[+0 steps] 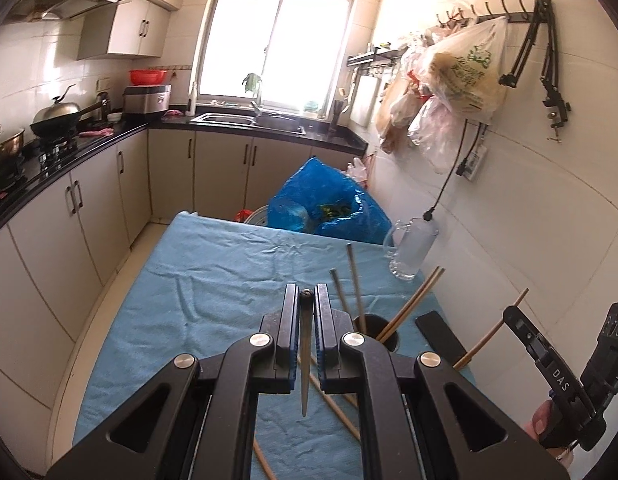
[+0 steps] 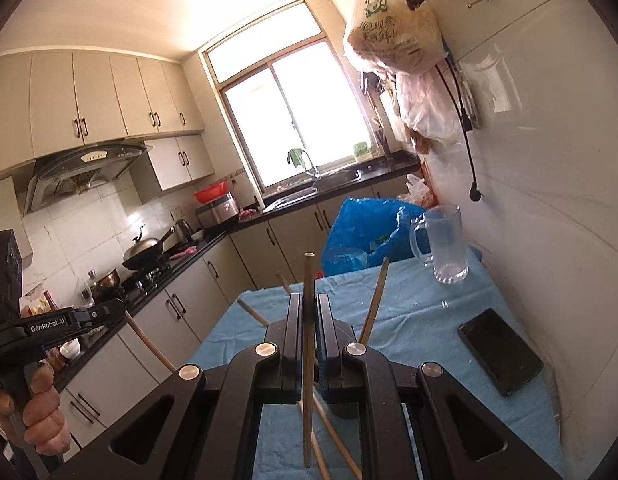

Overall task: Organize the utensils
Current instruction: 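Lift both held chopsticks upright and carry them over the black cup, then lower the chopsticks into the black cup and open both tools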

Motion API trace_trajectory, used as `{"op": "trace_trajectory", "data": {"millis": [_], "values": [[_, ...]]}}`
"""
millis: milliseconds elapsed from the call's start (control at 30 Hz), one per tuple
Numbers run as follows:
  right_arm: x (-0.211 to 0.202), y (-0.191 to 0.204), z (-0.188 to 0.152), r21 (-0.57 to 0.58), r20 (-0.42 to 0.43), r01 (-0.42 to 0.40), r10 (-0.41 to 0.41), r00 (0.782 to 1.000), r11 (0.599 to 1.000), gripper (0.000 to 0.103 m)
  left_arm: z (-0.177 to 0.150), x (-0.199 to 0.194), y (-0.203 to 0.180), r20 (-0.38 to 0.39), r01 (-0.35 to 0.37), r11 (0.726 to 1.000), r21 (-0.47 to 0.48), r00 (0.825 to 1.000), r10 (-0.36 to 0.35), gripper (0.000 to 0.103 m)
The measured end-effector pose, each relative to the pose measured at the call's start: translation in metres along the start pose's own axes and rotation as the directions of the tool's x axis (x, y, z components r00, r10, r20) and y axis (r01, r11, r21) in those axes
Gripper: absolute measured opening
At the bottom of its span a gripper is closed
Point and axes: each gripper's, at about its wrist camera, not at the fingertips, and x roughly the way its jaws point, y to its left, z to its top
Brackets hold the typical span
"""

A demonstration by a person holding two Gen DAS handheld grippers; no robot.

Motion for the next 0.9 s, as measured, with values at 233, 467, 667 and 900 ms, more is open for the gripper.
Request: {"op": "trace_trajectory", "data": {"millis": [233,467,667,900], "values": [[-0.008,-0.002,0.021,-0.008,0.049,0.000,0.001,0.999,1.000,0.006,0.021,-0.003,-0.024,0.025,0.035,0.999,0.028,0.999,-0.036,0.007],[-0.012,-0.002,0.049,-0.015,0.112,0.014,-0.013,0.994,1.000,0.006,0.053,-0.004,-0.049,0.069,0.063,0.997,0.052,0.995,-0.067,0.007],[0.006,-0.007,0.070,-0.006,0.145,0.052,-0.050,0.988,0.999,0.006,0.079,0.008,-0.067,0.095,0.092,0.995,0.043,0.991,-0.095,0.007],[0.034,-0.016,0.072,0.004,0.123,0.087,-0.087,0.989,0.996,0.006,0.078,0.050,-0.070,0.054,0.080,0.996,0.027,0.995,-0.081,0.007]]}}
